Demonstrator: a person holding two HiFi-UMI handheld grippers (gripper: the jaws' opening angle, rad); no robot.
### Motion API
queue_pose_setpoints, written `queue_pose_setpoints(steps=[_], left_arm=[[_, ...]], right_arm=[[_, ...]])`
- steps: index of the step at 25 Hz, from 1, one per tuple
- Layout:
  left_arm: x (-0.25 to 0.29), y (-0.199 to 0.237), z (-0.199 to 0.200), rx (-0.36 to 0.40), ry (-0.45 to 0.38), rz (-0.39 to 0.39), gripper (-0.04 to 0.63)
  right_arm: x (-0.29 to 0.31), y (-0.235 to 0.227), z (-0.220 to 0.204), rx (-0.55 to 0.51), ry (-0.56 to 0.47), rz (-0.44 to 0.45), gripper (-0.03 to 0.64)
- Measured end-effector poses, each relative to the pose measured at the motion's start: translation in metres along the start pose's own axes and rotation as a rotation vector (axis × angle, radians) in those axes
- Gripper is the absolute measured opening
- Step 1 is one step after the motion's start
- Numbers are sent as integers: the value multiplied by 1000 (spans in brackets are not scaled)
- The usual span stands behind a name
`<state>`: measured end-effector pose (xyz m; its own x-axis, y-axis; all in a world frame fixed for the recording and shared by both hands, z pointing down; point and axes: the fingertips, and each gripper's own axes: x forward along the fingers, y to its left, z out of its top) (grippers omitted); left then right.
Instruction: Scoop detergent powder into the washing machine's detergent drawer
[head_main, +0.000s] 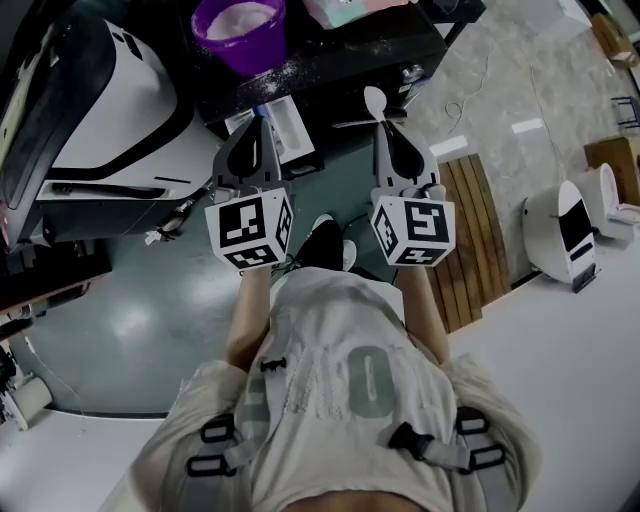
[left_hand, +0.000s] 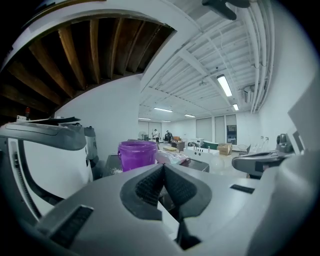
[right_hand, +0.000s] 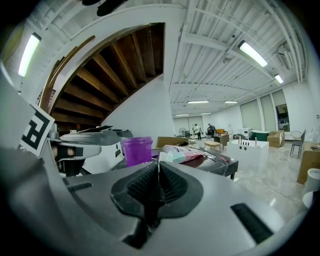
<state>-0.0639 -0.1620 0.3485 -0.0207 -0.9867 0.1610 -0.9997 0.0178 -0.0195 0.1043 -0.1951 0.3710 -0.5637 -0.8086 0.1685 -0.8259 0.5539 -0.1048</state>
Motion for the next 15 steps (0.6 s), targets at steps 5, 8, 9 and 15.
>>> queue_pose_setpoints(steps=[5,8,9,15], left_arm=[[23,30,17,-20,-21,65,20],[32,50,34,-37,-30,115,20],[33,56,41,-42,-32,131,20],[21,87,67,-81,-32,235,20]], right_arm=[[47,8,21,-22,-6,65,11],[72,18,44,-45,-10,118,11],[79,22,53,-52,-11,135,11],[104,57,94,-123,-24,255,11]])
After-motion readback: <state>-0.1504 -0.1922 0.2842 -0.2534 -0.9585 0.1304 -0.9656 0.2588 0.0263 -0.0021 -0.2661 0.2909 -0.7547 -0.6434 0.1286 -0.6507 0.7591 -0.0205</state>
